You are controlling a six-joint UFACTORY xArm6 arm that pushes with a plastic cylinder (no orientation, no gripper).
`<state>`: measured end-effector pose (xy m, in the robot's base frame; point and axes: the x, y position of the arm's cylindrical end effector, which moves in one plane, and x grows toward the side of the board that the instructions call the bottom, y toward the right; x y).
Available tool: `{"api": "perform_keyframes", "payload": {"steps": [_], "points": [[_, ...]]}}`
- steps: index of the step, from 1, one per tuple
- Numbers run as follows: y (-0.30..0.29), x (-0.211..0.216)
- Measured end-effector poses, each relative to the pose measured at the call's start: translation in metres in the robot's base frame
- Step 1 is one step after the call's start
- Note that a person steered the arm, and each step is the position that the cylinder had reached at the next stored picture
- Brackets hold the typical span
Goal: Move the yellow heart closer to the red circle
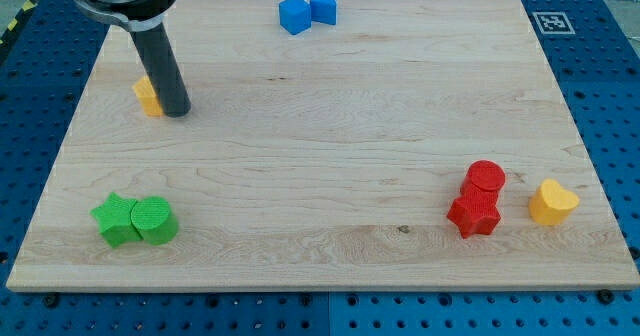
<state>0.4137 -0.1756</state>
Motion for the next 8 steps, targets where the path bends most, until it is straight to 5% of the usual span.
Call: {"api": "perform_keyframes", "payload": {"steps": [4,6,8], "points": [[0.282,0.002],[0.421,0.058],[0.428,0.090]]}}
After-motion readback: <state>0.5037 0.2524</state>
